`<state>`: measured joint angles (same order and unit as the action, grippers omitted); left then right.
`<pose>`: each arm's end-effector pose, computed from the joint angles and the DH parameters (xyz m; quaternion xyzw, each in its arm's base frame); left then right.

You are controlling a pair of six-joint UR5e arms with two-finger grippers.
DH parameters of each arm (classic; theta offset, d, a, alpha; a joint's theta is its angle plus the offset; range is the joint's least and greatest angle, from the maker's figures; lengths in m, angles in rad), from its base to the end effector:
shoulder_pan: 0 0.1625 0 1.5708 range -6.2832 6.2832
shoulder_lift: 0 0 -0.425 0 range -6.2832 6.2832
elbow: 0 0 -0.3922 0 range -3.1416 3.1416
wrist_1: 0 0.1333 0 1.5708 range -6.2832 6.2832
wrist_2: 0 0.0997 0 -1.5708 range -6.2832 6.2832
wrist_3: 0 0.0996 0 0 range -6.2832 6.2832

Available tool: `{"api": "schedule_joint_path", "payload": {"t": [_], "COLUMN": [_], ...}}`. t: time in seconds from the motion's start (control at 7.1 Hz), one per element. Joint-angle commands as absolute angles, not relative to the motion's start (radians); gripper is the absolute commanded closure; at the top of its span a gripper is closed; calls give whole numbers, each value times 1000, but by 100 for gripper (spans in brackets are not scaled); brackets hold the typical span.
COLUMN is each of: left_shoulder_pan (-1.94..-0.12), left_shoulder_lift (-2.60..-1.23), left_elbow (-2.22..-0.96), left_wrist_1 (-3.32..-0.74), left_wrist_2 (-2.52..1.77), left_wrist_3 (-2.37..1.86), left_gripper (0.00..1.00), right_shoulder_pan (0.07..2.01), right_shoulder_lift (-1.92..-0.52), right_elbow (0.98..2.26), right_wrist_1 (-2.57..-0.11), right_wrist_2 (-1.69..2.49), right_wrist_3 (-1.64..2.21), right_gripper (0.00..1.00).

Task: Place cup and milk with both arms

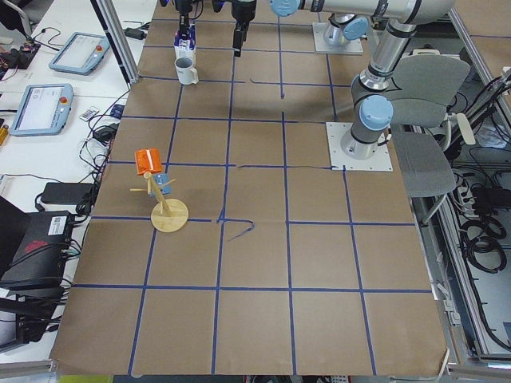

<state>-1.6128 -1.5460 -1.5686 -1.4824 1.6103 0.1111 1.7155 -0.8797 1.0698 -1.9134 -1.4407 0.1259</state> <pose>-0.1499 -0.4861 0.5106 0.0752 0.9953 -0.0569 0.0217 0.2557 -0.7404 0.3334 -0.0143 0.9949 -0.0666 0.0745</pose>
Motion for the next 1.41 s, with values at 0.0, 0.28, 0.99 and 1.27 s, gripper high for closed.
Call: {"api": "schedule_joint_path", "payload": {"t": [0.0, 0.28, 0.99, 1.27], "left_shoulder_pan": [-1600, -1600, -1598, -1598], "left_shoulder_lift": [-1542, -1540, -1543, -1542], "left_elbow": [-1575, -1580, -1569, -1569], "left_wrist_1": [-1459, -1462, -1473, -1488], "left_wrist_2": [1605, 1605, 1611, 1608], "left_wrist_3": [109, 109, 110, 109], "left_gripper": [0, 0, 0, 0], "right_shoulder_pan": [1718, 1718, 1692, 1582], "right_shoulder_lift": [-874, -874, -955, -1113], "right_elbow": [1083, 1085, 1051, 1128], "right_wrist_1": [-1911, -1917, -1911, -1690], "right_wrist_2": [-1443, -1443, -1556, -1594], "right_wrist_3": [115, 112, 161, -57], "right_gripper": [71, 42, 0, 0]}}
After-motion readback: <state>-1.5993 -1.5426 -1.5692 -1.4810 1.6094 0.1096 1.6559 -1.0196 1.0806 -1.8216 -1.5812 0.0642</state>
